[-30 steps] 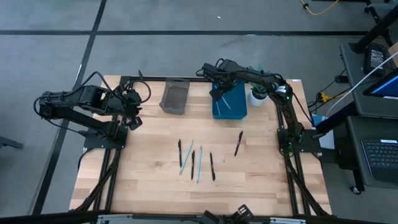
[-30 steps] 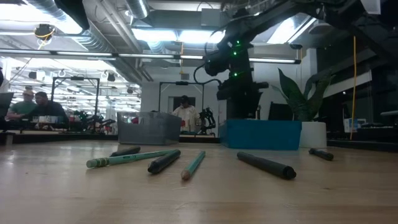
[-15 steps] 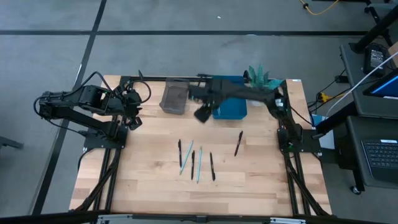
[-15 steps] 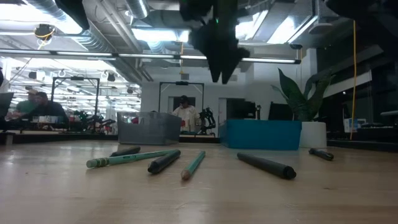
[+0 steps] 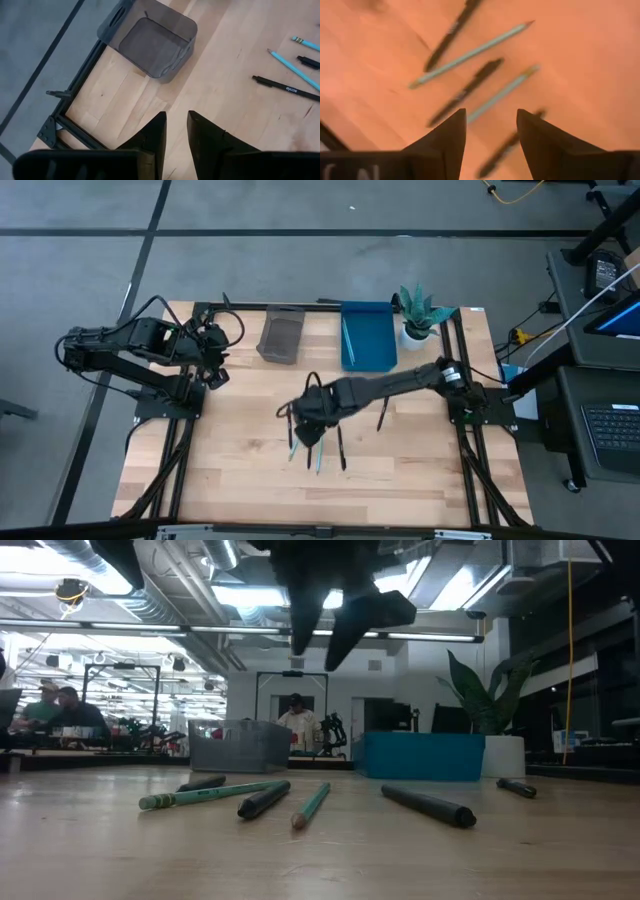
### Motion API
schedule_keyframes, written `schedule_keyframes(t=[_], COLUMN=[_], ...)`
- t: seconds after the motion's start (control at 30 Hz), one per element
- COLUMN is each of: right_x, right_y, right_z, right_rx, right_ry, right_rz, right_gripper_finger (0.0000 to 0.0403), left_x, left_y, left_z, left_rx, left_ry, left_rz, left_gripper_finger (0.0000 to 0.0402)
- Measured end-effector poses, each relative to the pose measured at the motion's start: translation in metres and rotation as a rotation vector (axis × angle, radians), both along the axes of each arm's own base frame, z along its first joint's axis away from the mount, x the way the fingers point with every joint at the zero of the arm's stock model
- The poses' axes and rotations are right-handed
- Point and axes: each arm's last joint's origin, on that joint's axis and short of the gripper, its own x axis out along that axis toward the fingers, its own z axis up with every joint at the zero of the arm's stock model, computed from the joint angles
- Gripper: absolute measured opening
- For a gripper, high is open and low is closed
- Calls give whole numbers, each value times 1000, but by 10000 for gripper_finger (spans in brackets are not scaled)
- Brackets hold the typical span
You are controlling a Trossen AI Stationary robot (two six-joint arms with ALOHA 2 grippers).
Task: Sort pens & pencils
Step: Put the right light blue pencil into the blue bin
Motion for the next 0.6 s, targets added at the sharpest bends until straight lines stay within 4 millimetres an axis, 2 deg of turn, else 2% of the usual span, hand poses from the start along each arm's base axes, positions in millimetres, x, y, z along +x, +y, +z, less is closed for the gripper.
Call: schedule_keyframes(t=[0.33,0.47,0.6], right_x=[2,9,14], right_y=[6,7,8], right_z=[-15,-34,-53], right_rx=[81,91,93], right_ry=[14,42,79], right_rz=[-308,-389,-394], right_gripper_finger=[176,176,176], left_x=[0,-1,-2], left_y=[0,0,0], left_z=[-1,-1,-1], left_rx=[22,24,25], left_ry=[41,52,58], left_rz=[-44,-47,-49], left_gripper_finger=[73,73,73])
